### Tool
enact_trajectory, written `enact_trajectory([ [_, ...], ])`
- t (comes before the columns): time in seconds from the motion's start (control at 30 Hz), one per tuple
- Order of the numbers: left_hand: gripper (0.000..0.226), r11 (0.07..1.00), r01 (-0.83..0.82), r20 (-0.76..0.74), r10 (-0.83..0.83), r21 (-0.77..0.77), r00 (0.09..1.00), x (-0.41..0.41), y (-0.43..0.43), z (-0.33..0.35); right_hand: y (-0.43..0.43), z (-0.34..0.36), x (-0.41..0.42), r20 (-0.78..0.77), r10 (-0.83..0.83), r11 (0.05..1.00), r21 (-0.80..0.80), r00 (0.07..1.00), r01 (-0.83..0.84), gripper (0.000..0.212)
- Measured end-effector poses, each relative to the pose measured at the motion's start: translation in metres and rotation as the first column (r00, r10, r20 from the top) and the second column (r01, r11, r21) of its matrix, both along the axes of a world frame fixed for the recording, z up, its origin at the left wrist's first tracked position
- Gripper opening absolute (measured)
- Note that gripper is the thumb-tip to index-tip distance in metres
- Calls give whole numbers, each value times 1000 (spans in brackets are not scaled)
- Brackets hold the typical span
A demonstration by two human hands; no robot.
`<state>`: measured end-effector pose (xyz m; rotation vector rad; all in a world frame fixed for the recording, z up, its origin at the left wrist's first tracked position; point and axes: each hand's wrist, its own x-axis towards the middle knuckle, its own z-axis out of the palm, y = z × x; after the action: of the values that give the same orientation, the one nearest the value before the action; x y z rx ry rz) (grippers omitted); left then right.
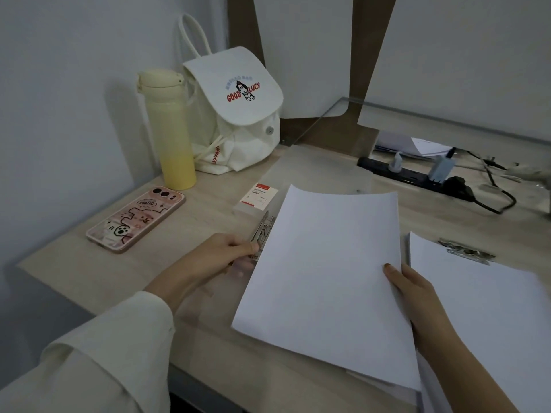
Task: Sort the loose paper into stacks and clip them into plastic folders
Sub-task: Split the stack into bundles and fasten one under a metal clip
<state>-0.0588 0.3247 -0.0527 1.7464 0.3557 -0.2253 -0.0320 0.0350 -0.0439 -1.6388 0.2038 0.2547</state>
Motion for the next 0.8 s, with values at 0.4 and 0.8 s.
enact_trajectory([
  [0.4, 60, 896, -165, 145, 114, 412, 983, 32, -17, 30, -6, 4, -3, -21, -32, 999, 43, 999, 33, 16],
  [0.8, 23, 977, -126, 122, 105, 172, 987, 41, -19, 27, -4, 0, -1, -11, -43, 999, 32, 999, 43, 16],
])
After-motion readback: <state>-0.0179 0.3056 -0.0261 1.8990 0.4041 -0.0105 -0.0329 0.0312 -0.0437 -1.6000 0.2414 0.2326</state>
